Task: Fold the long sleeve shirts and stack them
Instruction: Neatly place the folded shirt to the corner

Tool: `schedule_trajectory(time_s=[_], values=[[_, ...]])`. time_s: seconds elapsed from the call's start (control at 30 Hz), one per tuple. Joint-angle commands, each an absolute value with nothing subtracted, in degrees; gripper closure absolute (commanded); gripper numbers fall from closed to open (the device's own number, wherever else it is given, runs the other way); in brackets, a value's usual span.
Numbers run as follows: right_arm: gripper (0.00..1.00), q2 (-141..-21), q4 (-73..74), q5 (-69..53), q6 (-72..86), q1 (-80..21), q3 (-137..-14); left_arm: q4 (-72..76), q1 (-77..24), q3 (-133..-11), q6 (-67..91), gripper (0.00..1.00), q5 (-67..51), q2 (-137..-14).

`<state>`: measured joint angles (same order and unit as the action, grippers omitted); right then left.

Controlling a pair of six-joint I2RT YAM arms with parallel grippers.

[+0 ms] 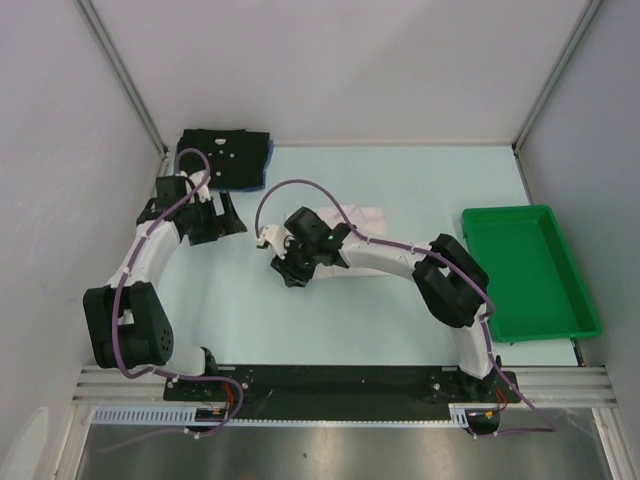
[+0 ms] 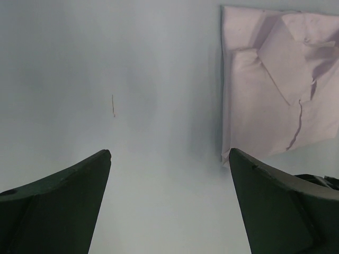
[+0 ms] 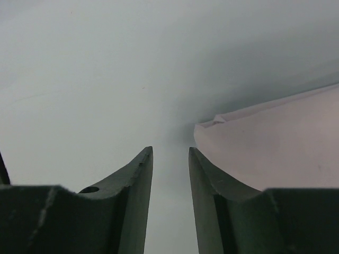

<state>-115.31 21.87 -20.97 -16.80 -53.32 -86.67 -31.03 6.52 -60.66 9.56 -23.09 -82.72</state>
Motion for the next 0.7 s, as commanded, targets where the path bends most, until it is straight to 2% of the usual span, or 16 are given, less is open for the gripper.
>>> schedule_trajectory(time_s=[0.0, 0.43, 0.53, 0.67], values=[[0.60, -117.2, 14.9, -17.7, -18.5, -53.7, -86.2, -31.0, 7.0, -58.7, 11.3, 0.01, -20.7, -82.8], [0.60, -123.5, 11.3, -13.3, -25.1, -55.3, -85.4, -29.1, 6.9, -55.1, 13.4, 0.01, -21.8, -84.0], [0.66, -124.4, 12.4, -13.3, -25.4, -55.2, -85.6, -29.3, 7.0, -54.2, 13.0, 0.01, -22.7, -85.7], [0.90, -122.0, 13.2, -14.1, -25.8, -54.2, -85.3, -25.4, 7.2, -50.9, 14.2, 0.00, -32.4, -87.4]])
